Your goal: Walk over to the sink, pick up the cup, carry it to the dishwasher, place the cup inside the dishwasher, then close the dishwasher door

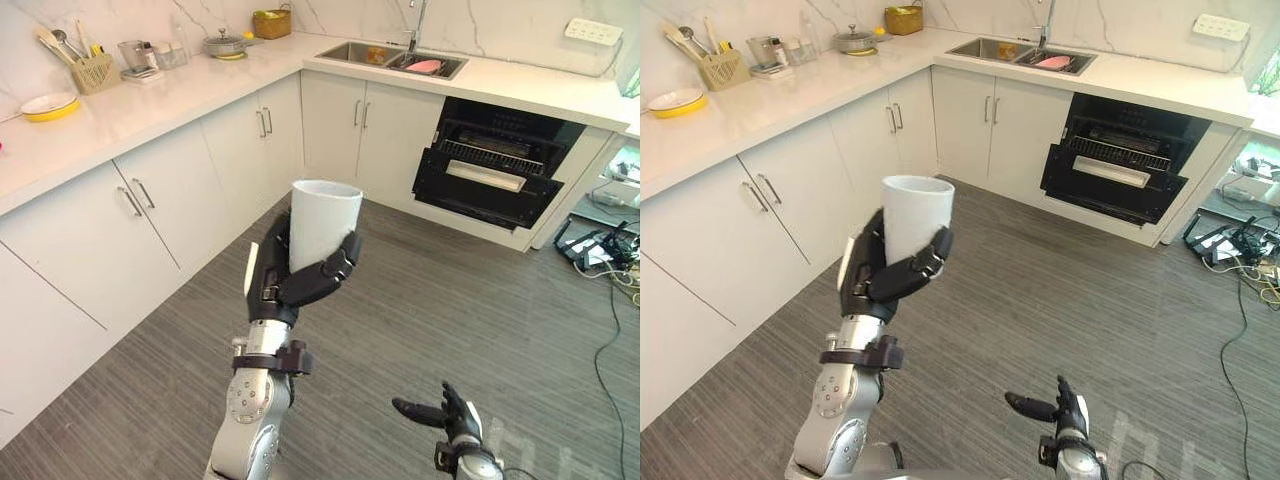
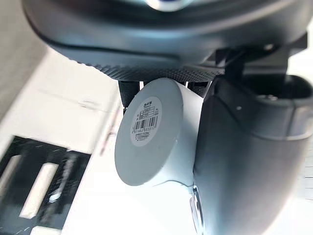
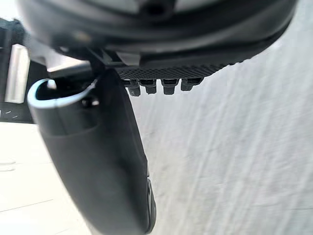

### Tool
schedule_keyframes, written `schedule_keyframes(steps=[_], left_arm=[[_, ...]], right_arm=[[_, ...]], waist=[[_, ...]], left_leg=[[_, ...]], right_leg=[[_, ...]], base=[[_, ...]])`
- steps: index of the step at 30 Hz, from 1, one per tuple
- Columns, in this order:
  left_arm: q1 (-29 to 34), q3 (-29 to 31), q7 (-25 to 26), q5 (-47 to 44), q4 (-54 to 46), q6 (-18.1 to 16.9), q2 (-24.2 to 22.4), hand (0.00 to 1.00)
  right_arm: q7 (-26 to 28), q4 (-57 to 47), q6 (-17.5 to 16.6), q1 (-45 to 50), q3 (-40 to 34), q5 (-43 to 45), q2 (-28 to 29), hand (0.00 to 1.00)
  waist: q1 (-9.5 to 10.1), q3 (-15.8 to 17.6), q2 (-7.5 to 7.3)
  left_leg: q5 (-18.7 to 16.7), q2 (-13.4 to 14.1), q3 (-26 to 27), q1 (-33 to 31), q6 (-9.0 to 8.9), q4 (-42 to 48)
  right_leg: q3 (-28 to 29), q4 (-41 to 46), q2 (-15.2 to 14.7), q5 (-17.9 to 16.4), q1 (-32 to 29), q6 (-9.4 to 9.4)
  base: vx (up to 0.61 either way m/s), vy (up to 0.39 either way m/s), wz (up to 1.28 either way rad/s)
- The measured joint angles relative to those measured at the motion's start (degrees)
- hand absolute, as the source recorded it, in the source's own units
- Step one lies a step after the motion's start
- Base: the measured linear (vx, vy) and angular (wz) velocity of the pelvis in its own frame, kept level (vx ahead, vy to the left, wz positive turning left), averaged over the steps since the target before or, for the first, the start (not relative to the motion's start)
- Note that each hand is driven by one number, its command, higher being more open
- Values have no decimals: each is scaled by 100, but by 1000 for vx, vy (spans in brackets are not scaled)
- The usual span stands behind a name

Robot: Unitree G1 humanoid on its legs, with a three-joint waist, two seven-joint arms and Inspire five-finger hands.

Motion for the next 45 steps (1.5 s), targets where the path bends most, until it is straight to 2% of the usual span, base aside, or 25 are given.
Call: schedule_keyframes(steps=[1, 2, 3, 4, 7, 9, 11, 14, 16, 18, 21, 22, 23, 26, 29, 31, 33, 34, 35, 37, 38, 39, 41, 43, 45], left_arm=[[-2, 21, -8, 2, 4, -3, -6, 0], [6, 41, -13, 5, 24, -16, -43, 0], [-2, 84, -11, 5, 93, -26, 14, 0], [-77, 183, 38, 6, 180, -10, 87, 0], [-15, 253, 125, 6, 184, 49, 284, 0], [11, 185, 122, 7, 181, 75, 335, 0], [23, -5, 117, 11, 105, 101, 506, 0], [38, -209, 114, 15, 38, 101, 525, 0], [19, -353, 81, 17, -182, 53, 508, 0], [-41, -447, 59, 13, -234, 0, 459, 0], [-73, -509, 61, 14, -214, -34, 415, 0], [-74, -506, 62, 17, -88, -76, 380, 0], [-79, -524, 67, 18, 167, -21, 233, 0], [-179, -525, 65, 18, 513, 149, 47, 0], [-128, -517, 27, 15, 552, 182, -2, 0], [-106, -478, -37, 7, 528, 146, -80, 0], [35, -422, -54, 0, 408, 143, -95, 0], [158, -322, -54, -1, 263, 117, -91, 0], [172, -270, -54, 0, 234, 118, -93, 0], [225, -77, -46, 2, 185, 114, -95, 0], [284, -21, -7, 3, 185, 100, -77, 0], [335, 23, -6, 5, 178, 99, -75, 0], [342, 47, 7, 7, 148, 119, 20, 0], [343, 10, 48, 11, 135, 145, 155, 0], [348, 4, 87, 12, 107, 152, 310, 0]], right_arm=[[-4, 18, -14, 17, 2, -2, -24, 100], [-3, 122, -20, 31, 15, -8, -139, 100], [-2, 323, 16, -52, 36, -11, -75, 100], [4, 438, 40, -60, 100, -14, 25, 100], [16, 434, 61, -41, 205, -30, 84, 100], [23, 413, 62, -47, 205, -47, 91, 100], [22, 221, 75, 11, 190, -106, 172, 100], [33, -19, 78, 188, 196, -155, 349, 100], [52, -113, 75, 210, 207, -223, 525, 100], [71, -138, 75, 230, 212, -226, 602, 100], [80, -196, 76, 307, 209, -229, 577, 100], [75, -180, 78, 333, 208, -229, 526, 100], [64, -136, 103, 306, 203, -230, 377, 100], [65, -145, 130, 301, 194, -224, 253, 100], [60, -346, 66, 471, 221, -190, 315, 100], [37, -425, 29, 497, 220, -174, 253, 100], [9, -448, 29, 516, 244, -165, 217, 100], [12, -442, 22, 484, 252, -77, 189, 100], [11, -437, 25, 472, 252, -37, 193, 100], [8, -424, 26, 467, 245, 29, 176, 100], [3, -354, 21, 438, 251, 30, 142, 100], [5, -301, 22, 420, 254, 29, 127, 100], [-6, -205, 50, 391, 262, 29, 238, 100], [10, -206, 50, 387, 273, 28, 357, 100], [15, -213, 50, 400, 270, 22, 450, 100]], waist=[[-8, -7, 6], [-14, -36, 143], [-36, -33, 25], [-88, 2, -211], [-31, 31, -295], [39, 29, -292], [19, 52, -389], [-175, 27, -366], [-235, 29, -340], [-240, 34, -328], [-323, -3, -357], [-409, -79, -441], [-383, -146, -125], [-446, -161, 42], [-327, -65, 71], [-183, -64, 186], [-64, -68, 161], [28, -71, 164], [59, -67, 160], [99, -73, 108], [110, -89, 77], [126, -115, 61], [76, -239, -156], [110, -238, -315], [120, -237, -335]], left_leg=[[252, -153, -66, 33, 4, -649], [1343, -333, -307, 175, -17, -1629], [1241, -481, -227, 243, -5, -1642], [1122, -773, -209, 240, 136, -1731], [603, -788, -52, 102, 235, -1050], [266, -751, 177, 312, 266, -935], [105, -897, 410, 926, 333, -1313], [-74, -988, 458, 1762, 392, -1819], [-185, -922, 508, 2182, 280, -2094], [-307, -809, 526, 2493, 139, -2224], [-411, -740, 499, 2885, -206, -2489], [-483, -802, 397, 3106, -344, -2618], [-439, -619, 349, 3296, -476, -2792], [-46, -337, 6, 3251, -571, -2241], [778, 203, -600, 2157, -603, 966], [495, 404, -613, 1292, -439, 2152], [115, 351, -378, 782, -117, 1926], [-117, 162, -313, 523, 29, 1022], [-128, 60, -352, 447, 42, 615], [5, -428, -696, 305, -45, -896], [631, -703, -883, 380, -40, -1390], [941, -798, -916, 495, 58, -1484], [525, -867, -509, 495, 279, -1095], [289, -870, -196, 706, 330, -1013], [59, -874, 97, 1257, 310, -1314]], right_leg=[[20, 6, -74, -98, 37, 157], [98, -3, -81, -280, 98, 404], [146, -27, -222, -298, 156, 400], [330, -94, -436, -290, 143, 370], [664, 4, -580, -240, 147, 440], [885, 680, -657, -224, -88, 468], [1067, 2867, -891, 75, -1022, 668], [1014, 4566, -791, -173, -1936, 433], [647, 4466, -584, -342, -2627, 147], [316, 3857, -349, -378, -3063, 69], [118, 2153, 7, 30, -3309, -41], [133, 1844, 33, 1017, -3256, -302], [-10, 2070, 175, 822, -3230, -408], [-399, 2145, 238, 339, -2820, -604], [-480, 1269, 517, 173, -1561, -612], [-430, 945, 682, 63, -1134, -700], [-320, 761, 678, -53, -824, -675], [-127, 723, 659, -151, -703, -625], [-64, 715, 641, -192, -661, -600], [215, 707, 492, -385, -513, -435], [456, 718, 394, -511, -439, -275], [597, 719, 337, -545, -398, -184], [1020, 677, 54, -593, -346, -32], [1246, 952, -58, -527, -397, 81], [1254, 2318, -96, -417, -861, 274]], base=[[337, 276, -5], [271, 234, 2], [405, 300, 22], [334, 222, 26], [329, 206, -17], [308, 206, -58], [370, 194, -42], [328, 41, -5], [313, -21, -10], [393, -86, -4], [506, -137, 21], [612, -145, 24], [718, -176, 26], [593, -223, 33], [381, -171, 24], [311, -53, -10], [289, 15, -28], [279, 61, -49], [307, 93, -57], [344, 166, -65], [426, 228, -87], [600, 319, -87], [582, 298, -75], [458, 230, -75], [389, 157, -81]])
